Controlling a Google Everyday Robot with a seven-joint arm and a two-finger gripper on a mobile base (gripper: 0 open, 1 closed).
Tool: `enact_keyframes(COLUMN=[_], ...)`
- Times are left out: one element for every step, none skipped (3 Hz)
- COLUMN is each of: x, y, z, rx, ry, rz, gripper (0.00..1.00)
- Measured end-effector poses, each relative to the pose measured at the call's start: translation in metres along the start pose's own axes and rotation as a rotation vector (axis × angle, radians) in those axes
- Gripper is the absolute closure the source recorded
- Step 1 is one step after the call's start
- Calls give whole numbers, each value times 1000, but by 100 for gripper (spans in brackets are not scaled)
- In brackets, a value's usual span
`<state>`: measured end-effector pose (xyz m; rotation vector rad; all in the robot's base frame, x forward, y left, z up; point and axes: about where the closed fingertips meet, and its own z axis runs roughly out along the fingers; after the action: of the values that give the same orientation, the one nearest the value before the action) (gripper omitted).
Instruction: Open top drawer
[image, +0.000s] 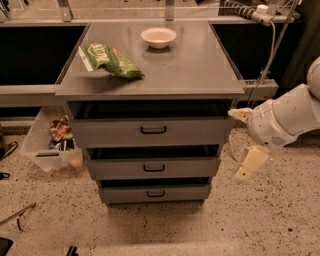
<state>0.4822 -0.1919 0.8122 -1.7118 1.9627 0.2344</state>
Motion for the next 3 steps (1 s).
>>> enact_keyframes(x=[-10,-20,-20], y=[-13,-25,-25], z=[22,79,79], rx=[-28,-82,-82], ry=[-21,-76,-76], rz=[-37,-68,-68], gripper=[0,0,0])
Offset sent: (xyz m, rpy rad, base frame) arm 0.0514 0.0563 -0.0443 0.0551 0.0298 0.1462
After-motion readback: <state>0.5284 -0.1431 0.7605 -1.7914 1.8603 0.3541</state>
